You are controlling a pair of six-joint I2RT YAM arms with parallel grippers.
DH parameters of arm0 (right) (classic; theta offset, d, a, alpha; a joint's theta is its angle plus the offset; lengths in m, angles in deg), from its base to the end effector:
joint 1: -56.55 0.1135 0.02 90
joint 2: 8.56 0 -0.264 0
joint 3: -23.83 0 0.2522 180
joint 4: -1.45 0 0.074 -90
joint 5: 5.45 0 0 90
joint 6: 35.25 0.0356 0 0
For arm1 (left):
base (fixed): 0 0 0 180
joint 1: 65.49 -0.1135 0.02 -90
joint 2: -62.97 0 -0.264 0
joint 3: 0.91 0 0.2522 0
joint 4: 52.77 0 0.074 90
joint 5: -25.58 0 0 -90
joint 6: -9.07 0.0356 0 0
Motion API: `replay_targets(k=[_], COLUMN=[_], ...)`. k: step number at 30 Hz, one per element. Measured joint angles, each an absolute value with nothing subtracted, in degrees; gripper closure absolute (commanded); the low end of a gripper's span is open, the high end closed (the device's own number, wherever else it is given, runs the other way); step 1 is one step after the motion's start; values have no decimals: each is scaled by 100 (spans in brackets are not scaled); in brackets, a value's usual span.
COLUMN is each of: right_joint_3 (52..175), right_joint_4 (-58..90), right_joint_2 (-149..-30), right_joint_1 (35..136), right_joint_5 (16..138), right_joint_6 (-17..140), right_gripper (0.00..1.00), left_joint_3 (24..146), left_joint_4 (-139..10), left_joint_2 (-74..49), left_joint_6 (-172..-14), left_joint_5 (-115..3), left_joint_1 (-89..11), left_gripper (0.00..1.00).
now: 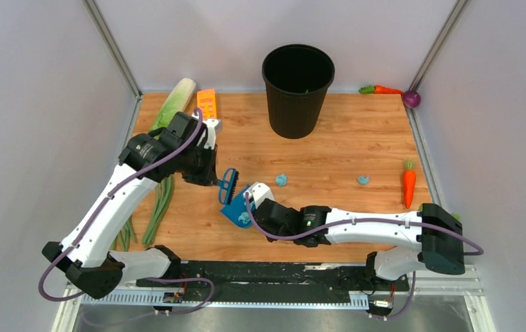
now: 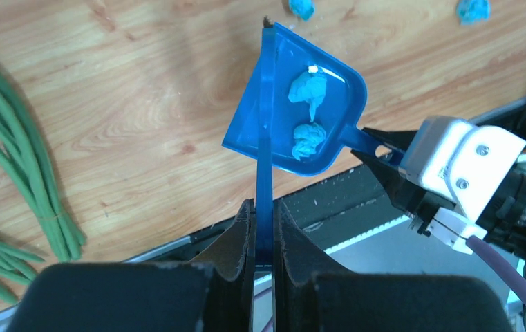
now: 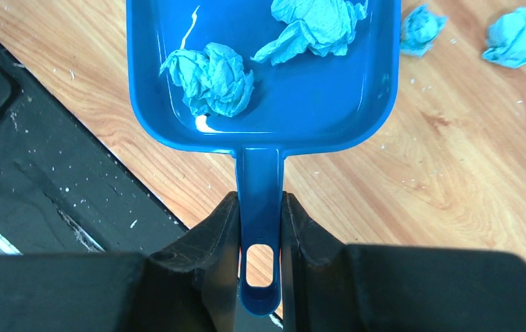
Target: Sweep away the paper scraps from the table
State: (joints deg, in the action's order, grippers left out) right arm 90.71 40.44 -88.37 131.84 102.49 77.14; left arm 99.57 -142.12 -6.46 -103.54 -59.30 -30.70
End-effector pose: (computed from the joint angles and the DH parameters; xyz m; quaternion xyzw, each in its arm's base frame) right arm 0.0831 0.2735 0.2320 -0.3704 0.8586 0.1456 0.3230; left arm 0.1631 -0.1172 0.3976 0.1141 0.9543 -0.1687 0.2187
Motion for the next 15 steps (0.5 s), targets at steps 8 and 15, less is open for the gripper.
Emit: replay_targets(k=[8, 15], right_joint_3=[9581, 10048], right_joint_4=[4283, 4455], right_joint_2=[-8815, -8815], right_joint_1=[13167, 12767], right_joint_5=[10634, 10682], right_joint_6=[7714, 7662], right_gripper=[100, 100], left_joint_3=[10151, 10402], left_joint_4=[-14197, -14217], left_joint_2=[-380, -207], left_joint_6=[-10824, -11086], left_joint_5=[-6680, -7073], left_joint_1=[-3070, -3070], left_gripper=[100, 100])
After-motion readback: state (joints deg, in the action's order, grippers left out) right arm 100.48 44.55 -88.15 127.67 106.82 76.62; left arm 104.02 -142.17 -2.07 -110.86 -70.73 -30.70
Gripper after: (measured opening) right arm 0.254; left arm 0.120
